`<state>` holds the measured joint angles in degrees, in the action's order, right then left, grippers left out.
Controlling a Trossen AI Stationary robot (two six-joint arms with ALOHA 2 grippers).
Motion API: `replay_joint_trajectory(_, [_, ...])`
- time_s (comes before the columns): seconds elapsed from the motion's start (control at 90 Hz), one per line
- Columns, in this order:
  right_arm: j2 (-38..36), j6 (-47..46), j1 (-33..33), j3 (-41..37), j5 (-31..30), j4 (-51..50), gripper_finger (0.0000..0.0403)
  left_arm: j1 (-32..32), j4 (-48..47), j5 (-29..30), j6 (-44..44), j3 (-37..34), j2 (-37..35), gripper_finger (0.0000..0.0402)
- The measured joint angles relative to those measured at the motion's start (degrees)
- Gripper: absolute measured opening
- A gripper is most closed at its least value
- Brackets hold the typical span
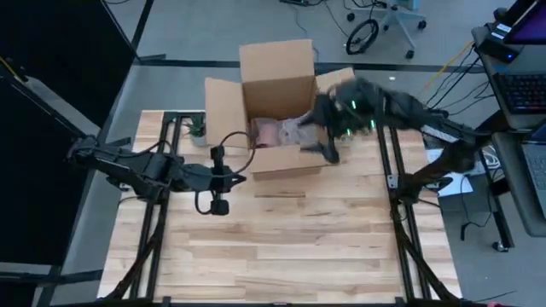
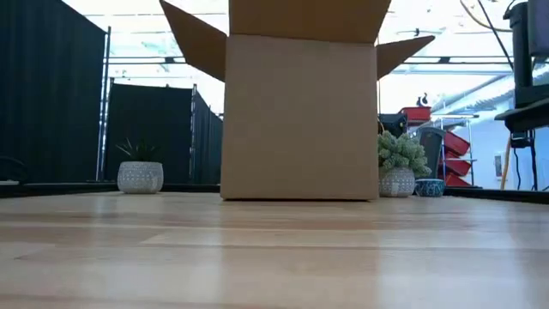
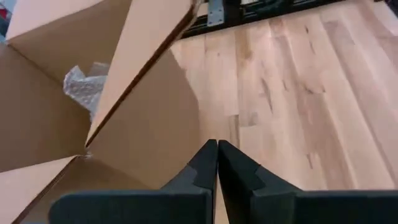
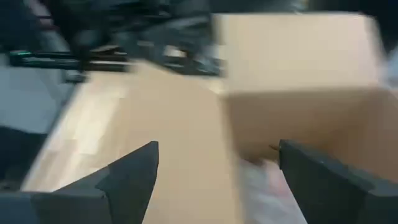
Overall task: Wrap mug
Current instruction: Return to Home Position
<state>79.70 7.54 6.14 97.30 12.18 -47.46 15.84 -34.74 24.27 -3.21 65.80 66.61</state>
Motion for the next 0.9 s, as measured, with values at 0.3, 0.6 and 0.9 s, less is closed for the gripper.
replay_joint_trajectory(0.3, [-9.05,-12.32,-20.3,-32.7,-6.06,26.23,0.019,5.03,-0.37,-1.14,4.29,-1.11,-0.06,0.0])
replay_joint_trajectory(0.6, [-13.84,-23.5,-18.54,-55.17,-6.28,45.11,0.002,1.74,14.1,-12.64,3.44,-16.24,-5.68,0.0])
replay_joint_trajectory(0.9, [-19.32,-34.16,-25.46,-64.34,-0.29,43.86,0.0003,2.19,20.55,-14.45,8.88,-24.0,-6.95,0.0])
